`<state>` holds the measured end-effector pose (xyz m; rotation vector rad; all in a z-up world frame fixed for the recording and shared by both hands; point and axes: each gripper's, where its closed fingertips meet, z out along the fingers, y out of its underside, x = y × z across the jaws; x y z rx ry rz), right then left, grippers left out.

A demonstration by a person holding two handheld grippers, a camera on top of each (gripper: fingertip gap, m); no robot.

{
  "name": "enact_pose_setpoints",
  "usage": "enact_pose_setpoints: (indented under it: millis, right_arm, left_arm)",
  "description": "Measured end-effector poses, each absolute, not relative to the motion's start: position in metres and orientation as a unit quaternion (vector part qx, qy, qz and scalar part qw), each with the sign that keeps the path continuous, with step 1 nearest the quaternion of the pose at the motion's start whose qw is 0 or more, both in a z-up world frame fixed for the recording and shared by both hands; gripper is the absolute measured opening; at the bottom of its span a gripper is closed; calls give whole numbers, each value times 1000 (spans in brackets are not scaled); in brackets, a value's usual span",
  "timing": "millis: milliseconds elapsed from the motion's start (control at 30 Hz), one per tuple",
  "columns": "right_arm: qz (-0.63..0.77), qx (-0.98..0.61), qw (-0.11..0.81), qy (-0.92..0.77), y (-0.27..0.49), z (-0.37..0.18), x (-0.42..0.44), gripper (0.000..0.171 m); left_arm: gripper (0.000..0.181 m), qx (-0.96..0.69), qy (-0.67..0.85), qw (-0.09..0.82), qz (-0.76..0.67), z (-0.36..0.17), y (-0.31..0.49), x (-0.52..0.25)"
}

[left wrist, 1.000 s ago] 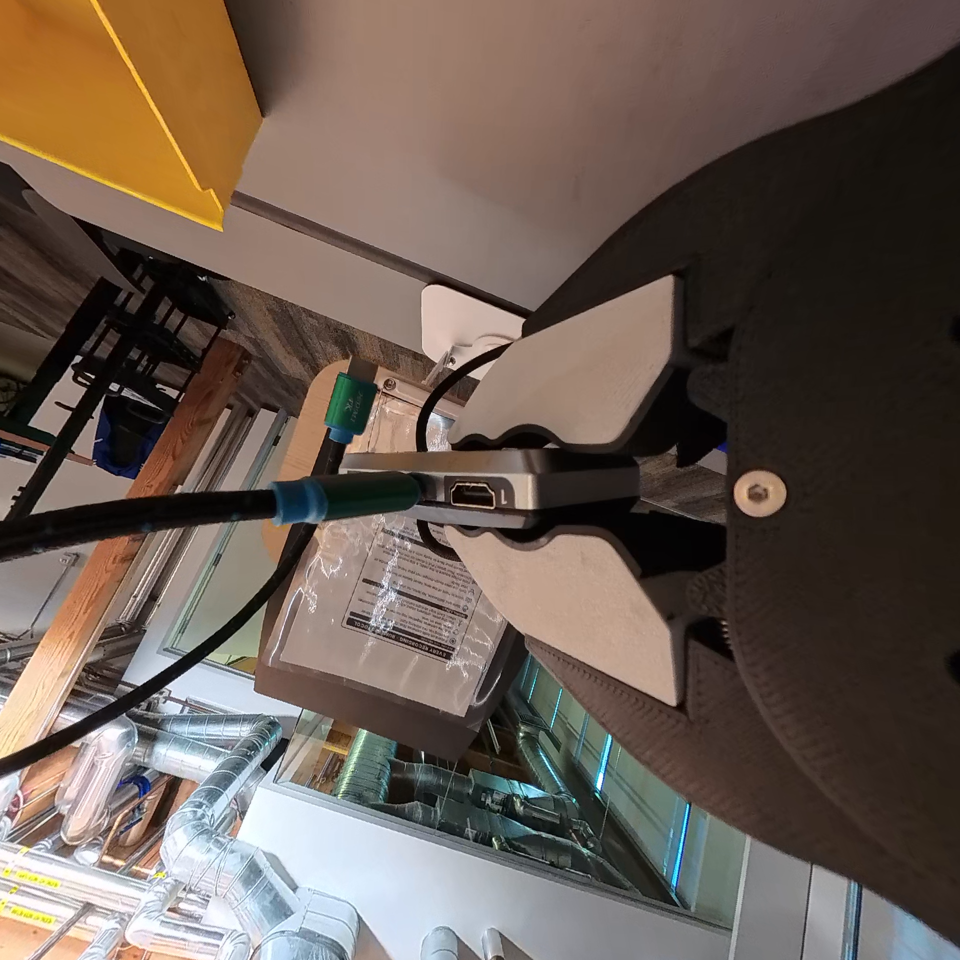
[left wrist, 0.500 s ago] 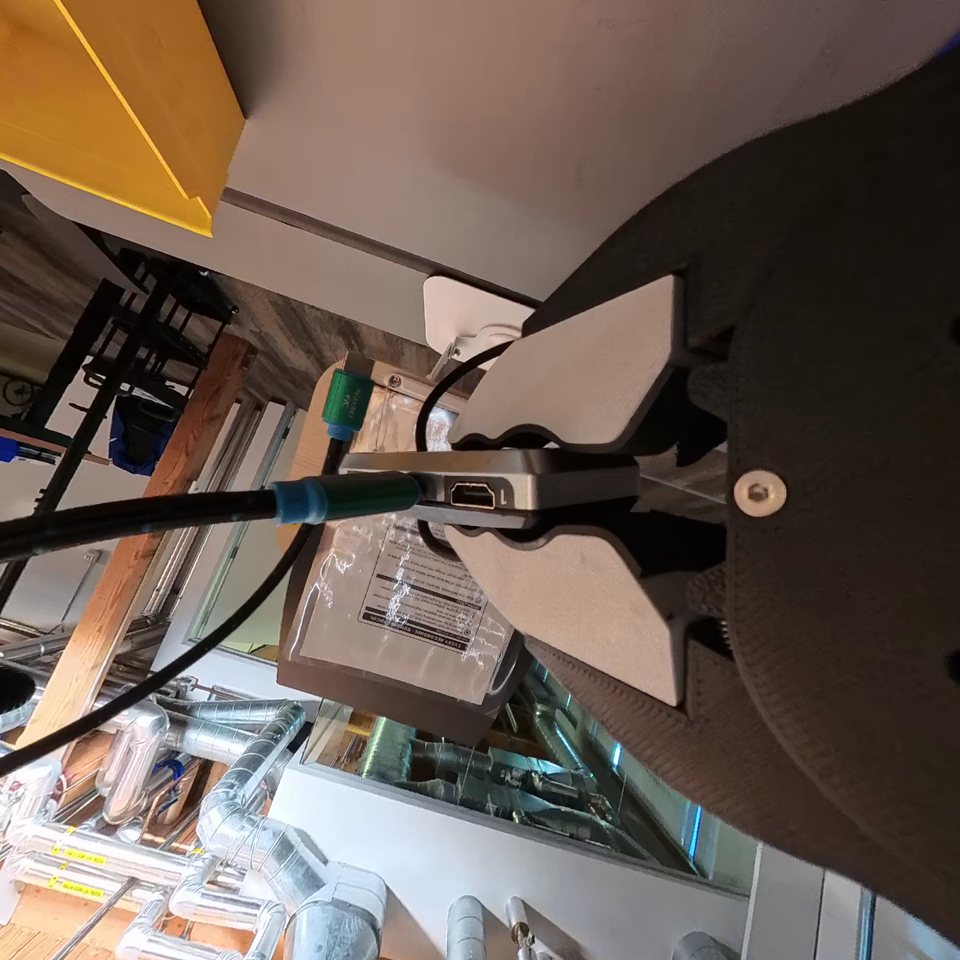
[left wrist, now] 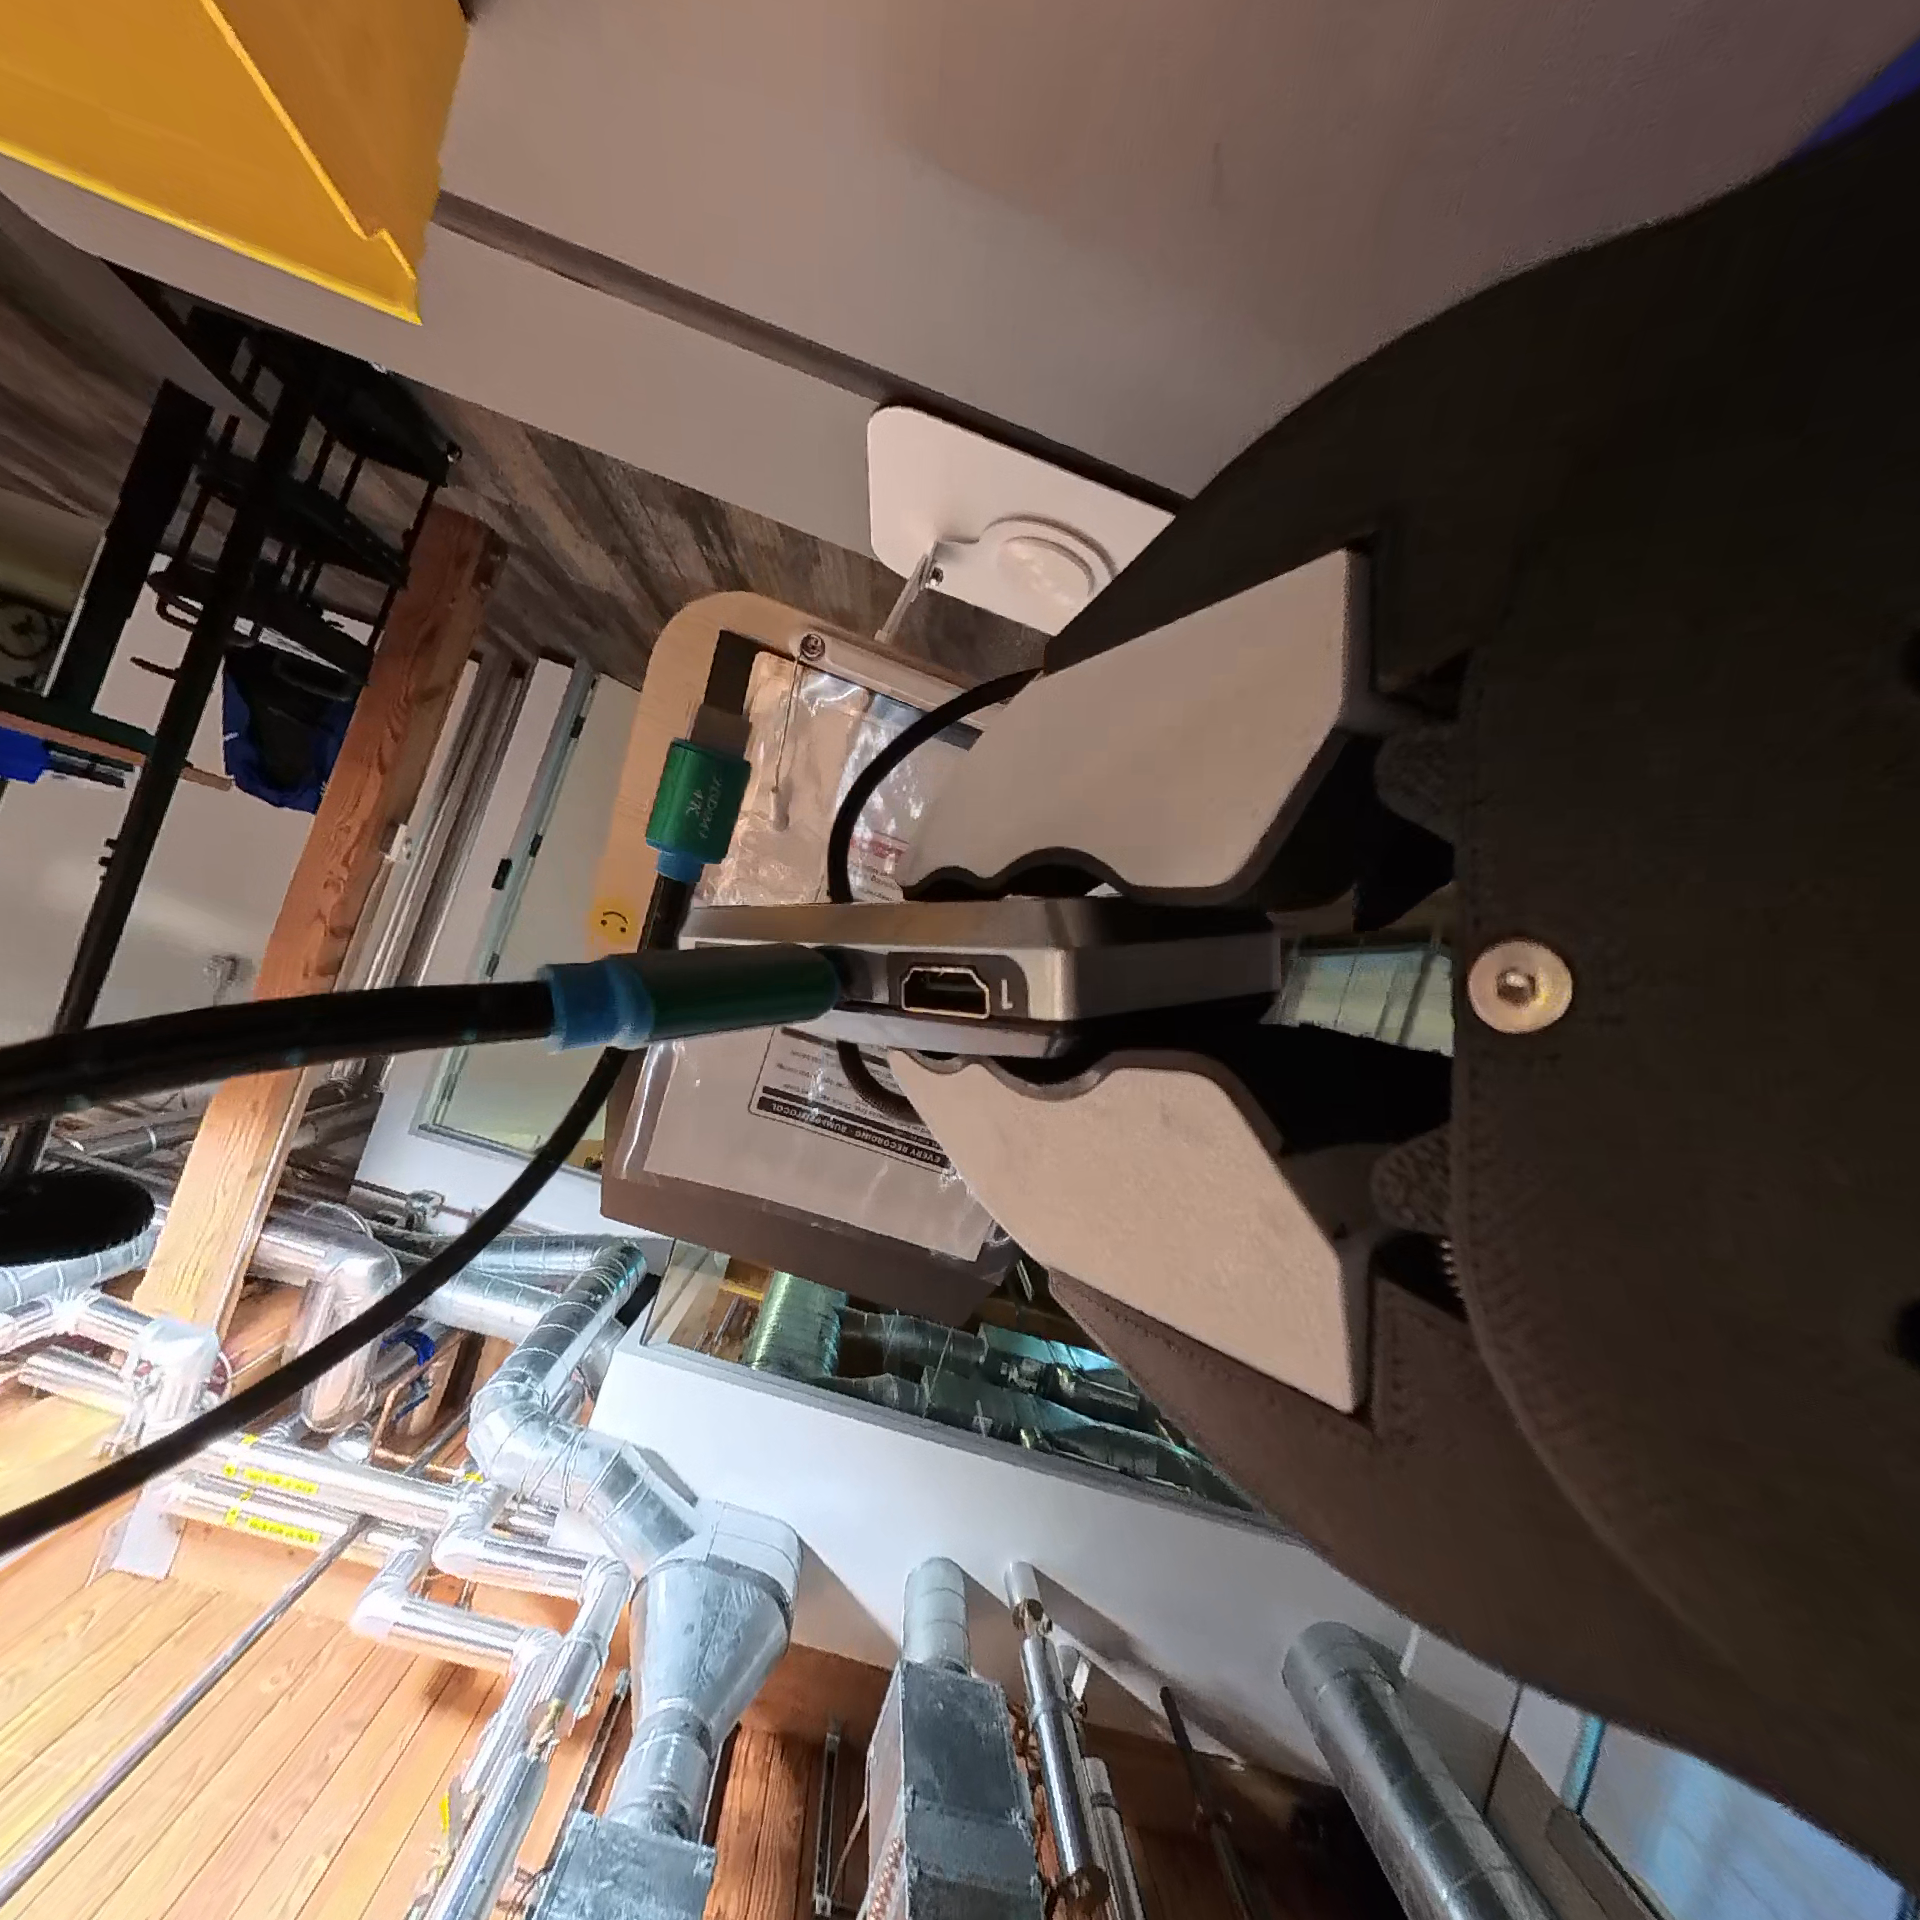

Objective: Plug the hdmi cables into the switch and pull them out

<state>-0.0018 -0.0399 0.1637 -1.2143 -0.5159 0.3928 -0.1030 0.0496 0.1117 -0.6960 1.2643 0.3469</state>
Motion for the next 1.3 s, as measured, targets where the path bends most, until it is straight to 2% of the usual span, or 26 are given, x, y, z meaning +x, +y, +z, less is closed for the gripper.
enact_pose_setpoints:
  millis: [100, 233, 300, 500, 667, 900, 1167, 1300]
  right_arm:
    - [197, -600, 721, -285, -21, 134, -56, 51]
    - [169, -604, 721, -295, -6, 111, -101, 51]
    - [158, -599, 740, -260, -1, 112, -102, 49]
    - [210, -611, 731, -220, 5, 109, -90, 25]
    - [154, -657, 689, -263, 10, 92, -82, 22]
    - [199, -656, 686, -242, 12, 92, -80, 22]
    - [66, -666, 702, -242, 17, 90, -80, 22]
    - [154, -669, 691, -227, 16, 90, -79, 22]
  left_arm:
    - [22, -315, 571, 737, 175, 111, 51, -101]
    - [22, -305, 574, 736, 190, 106, 49, -95]
    - [22, -298, 579, 733, 196, 103, 47, -92]
    - [21, -284, 590, 730, 195, 97, 40, -83]
    - [22, -286, 610, 709, 208, 84, 44, -78]
    - [22, -309, 608, 704, 196, 81, 47, -76]
    - [22, -355, 594, 698, 184, 78, 54, -75]
    - [23, -356, 594, 698, 184, 79, 53, -75]
